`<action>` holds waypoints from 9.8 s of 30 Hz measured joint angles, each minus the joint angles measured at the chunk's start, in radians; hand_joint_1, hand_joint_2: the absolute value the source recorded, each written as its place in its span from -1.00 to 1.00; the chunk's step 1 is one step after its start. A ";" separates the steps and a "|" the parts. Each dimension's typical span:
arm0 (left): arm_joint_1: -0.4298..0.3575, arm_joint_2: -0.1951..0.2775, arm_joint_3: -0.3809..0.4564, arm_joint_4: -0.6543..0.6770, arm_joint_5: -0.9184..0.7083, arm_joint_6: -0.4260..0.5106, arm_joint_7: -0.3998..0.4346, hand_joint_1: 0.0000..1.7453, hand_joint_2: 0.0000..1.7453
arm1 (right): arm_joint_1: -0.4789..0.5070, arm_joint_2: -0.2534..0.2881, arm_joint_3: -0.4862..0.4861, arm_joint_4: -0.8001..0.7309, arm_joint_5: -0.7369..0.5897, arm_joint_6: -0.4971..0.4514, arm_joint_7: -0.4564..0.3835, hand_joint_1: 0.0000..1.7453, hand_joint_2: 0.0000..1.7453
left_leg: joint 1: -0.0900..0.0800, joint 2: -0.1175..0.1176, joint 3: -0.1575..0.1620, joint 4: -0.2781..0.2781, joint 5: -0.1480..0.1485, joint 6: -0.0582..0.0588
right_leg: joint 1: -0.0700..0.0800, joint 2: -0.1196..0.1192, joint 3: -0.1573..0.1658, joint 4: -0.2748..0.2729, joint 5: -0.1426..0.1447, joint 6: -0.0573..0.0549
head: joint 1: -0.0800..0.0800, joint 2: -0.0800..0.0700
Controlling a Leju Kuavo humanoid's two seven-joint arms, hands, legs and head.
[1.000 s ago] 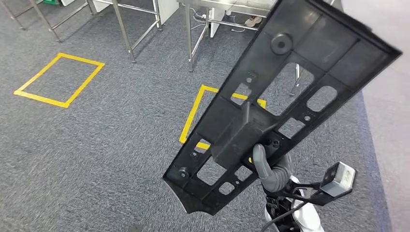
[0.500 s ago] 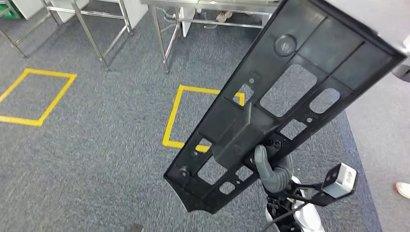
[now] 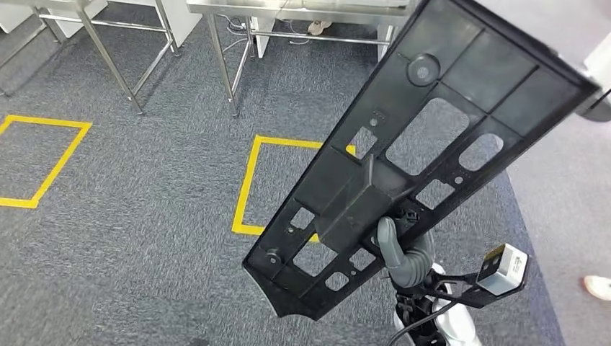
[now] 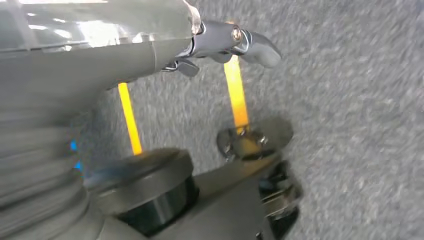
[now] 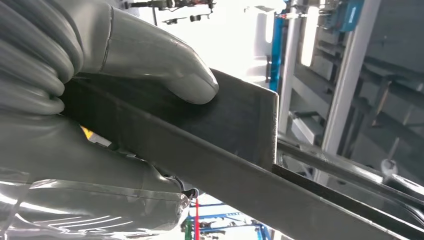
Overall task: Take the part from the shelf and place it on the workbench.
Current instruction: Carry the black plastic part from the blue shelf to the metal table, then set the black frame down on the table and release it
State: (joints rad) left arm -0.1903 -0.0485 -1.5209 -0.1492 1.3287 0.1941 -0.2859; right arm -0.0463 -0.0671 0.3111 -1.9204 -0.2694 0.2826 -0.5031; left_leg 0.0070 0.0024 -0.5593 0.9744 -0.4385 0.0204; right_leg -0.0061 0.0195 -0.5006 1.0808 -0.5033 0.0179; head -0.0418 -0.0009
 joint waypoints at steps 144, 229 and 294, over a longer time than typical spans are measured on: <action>0.038 -0.012 0.028 0.005 0.047 0.000 -0.062 -1.00 1.00 | 0.079 0.003 -0.026 -0.005 0.019 0.060 -0.041 1.00 1.00 | 0.004 -0.009 -0.148 0.288 -0.217 -0.036 | -0.004 -0.004 0.018 -0.088 -0.020 -0.032 | 0.001 0.000; 0.013 -0.016 -0.029 0.005 0.041 -0.053 -0.087 -1.00 1.00 | -1.349 -0.426 0.688 1.214 0.996 -0.292 0.078 1.00 1.00 | 0.000 -0.009 -0.061 0.067 -0.009 -0.026 | -0.025 -0.004 -0.131 -0.050 0.072 0.005 | 0.001 0.000; 0.024 -0.025 -0.019 0.005 0.046 -0.040 -0.074 -1.00 -1.00 | -1.287 -0.960 0.461 0.357 0.489 -0.147 0.291 -1.00 -1.00 | -0.008 -0.009 -0.133 0.256 -0.115 -0.015 | -0.005 -0.033 -0.086 -0.083 0.064 -0.014 | 0.001 0.000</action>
State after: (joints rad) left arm -0.1659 -0.0736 -1.5404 -0.1438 1.3747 0.1537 -0.3600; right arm -1.3335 -1.0275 0.7716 -1.5637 0.2197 0.1352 -0.2125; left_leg -0.0007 -0.0067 -0.6919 1.2300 -0.5534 0.0055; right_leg -0.0112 -0.0136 -0.5871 0.9975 -0.4389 0.0036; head -0.0405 -0.0010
